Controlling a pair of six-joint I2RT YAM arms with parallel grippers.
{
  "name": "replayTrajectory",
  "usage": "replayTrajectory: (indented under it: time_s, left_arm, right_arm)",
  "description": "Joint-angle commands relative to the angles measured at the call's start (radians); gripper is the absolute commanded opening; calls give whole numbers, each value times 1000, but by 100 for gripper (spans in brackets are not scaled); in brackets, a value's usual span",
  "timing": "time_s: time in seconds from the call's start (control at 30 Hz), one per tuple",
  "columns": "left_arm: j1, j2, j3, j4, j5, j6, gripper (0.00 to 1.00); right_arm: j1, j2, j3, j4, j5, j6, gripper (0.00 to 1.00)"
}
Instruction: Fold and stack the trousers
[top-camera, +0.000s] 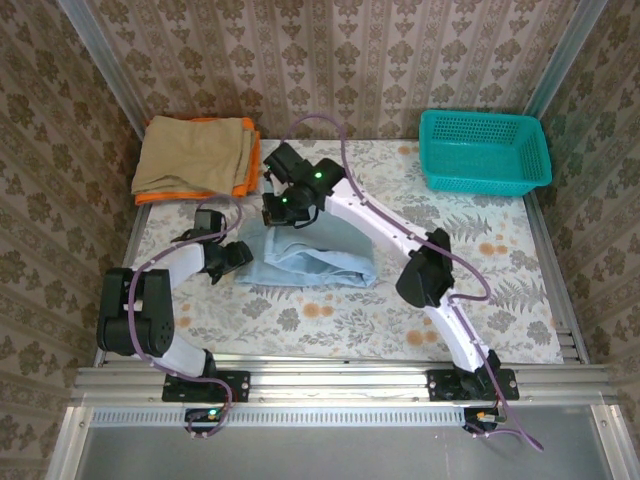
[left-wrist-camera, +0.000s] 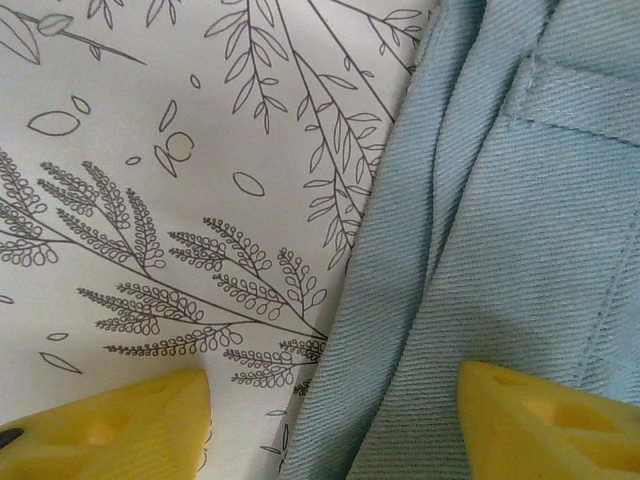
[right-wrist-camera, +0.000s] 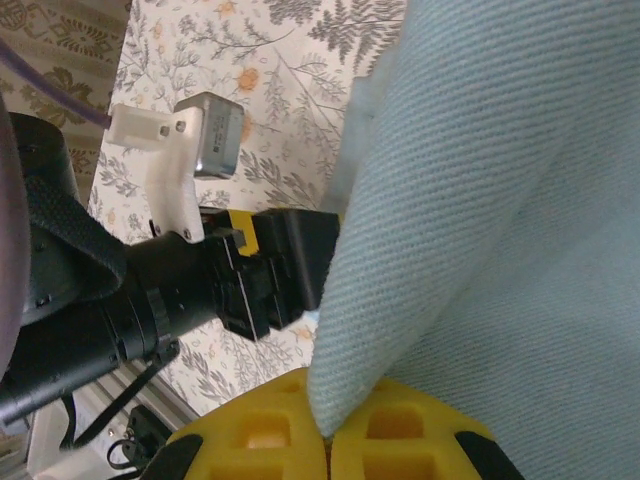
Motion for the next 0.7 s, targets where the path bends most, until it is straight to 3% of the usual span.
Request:
replayTrajectory:
  time_s: [0.0, 0.37, 0.47, 0.53, 0.67]
  left_arm:
    - [-2, 23, -32, 46, 90, -19, 66]
    - [20, -6, -46, 48, 108, -28, 65]
    - [44, -39, -60, 46, 113, -48, 66]
    - [74, -96, -69, 17, 100, -60, 68]
    - [154, -250, -77, -81, 43, -69, 75]
  right_arm:
    - [28, 63, 93, -5, -61, 28, 0]
    - [62, 183, 104, 111, -137, 103, 0]
    - [60, 203, 80, 220, -194, 144, 15]
    - [48, 216, 66, 285, -241, 192, 39]
    - [32, 186, 51, 328, -281, 224, 54]
